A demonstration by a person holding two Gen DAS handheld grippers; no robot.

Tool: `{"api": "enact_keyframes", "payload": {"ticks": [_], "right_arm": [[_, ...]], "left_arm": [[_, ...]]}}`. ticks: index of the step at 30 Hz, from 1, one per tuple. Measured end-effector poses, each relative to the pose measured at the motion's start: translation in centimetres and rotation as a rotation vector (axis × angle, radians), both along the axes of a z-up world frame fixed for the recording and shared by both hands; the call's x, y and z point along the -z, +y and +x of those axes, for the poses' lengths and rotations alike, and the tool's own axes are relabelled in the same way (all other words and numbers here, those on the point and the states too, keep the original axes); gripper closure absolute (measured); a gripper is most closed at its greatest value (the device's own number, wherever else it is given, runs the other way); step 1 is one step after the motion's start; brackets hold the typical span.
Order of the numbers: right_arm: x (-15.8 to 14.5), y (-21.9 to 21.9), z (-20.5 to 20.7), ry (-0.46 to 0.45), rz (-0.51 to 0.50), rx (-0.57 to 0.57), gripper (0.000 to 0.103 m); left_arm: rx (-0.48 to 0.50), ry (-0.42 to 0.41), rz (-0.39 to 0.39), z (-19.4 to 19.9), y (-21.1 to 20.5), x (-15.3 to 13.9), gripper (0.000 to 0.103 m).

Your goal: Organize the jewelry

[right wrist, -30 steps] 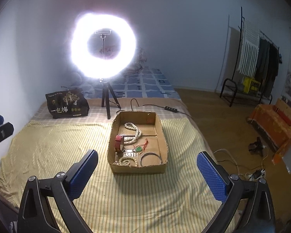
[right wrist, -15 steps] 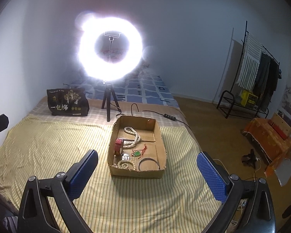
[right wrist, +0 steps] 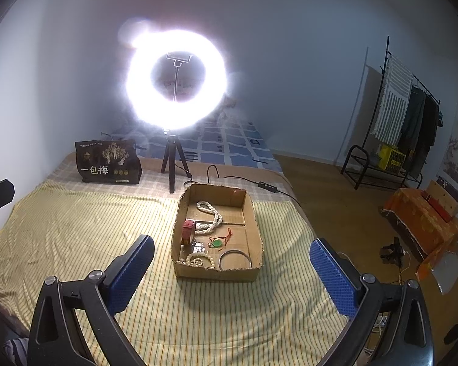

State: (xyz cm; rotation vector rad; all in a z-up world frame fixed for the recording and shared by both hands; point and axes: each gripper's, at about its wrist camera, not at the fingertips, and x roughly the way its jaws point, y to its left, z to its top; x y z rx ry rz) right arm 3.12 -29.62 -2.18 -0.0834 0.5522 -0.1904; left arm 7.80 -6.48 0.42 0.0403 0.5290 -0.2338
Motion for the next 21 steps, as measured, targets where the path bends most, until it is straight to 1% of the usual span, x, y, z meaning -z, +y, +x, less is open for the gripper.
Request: {"api": "enact_keyframes", "payload": {"ticks": [21], "right_arm": [[-0.09,-0.29,-0.25,-0.002,0.006,0.002,0.000]], "left_arm": [[-0.001,-0.002,0.003,-0.06,-0.03,-0.06,0.000]]}}
